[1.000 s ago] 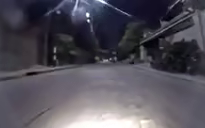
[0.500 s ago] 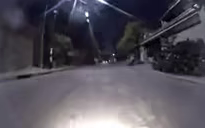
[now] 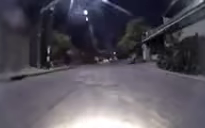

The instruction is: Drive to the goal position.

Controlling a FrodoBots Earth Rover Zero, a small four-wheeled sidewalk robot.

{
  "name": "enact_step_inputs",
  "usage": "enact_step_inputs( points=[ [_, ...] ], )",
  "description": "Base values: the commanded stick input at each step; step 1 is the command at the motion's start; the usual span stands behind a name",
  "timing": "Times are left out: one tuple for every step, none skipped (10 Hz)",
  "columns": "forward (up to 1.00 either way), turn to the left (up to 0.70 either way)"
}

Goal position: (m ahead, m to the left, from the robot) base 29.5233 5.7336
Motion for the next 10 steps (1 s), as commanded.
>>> enact_step_inputs(
  points=[
    [1.0,-0.37],
    [1.0,-0.39],
    [1.0,-0.39],
    [1.0,-0.29],
    [1.0,-0.06],
    [1.0,0.05],
    [1.0,0.05],
    [1.0,0.05],
    [1.0,0.05],
    [1.0,0.05]
  ],
)
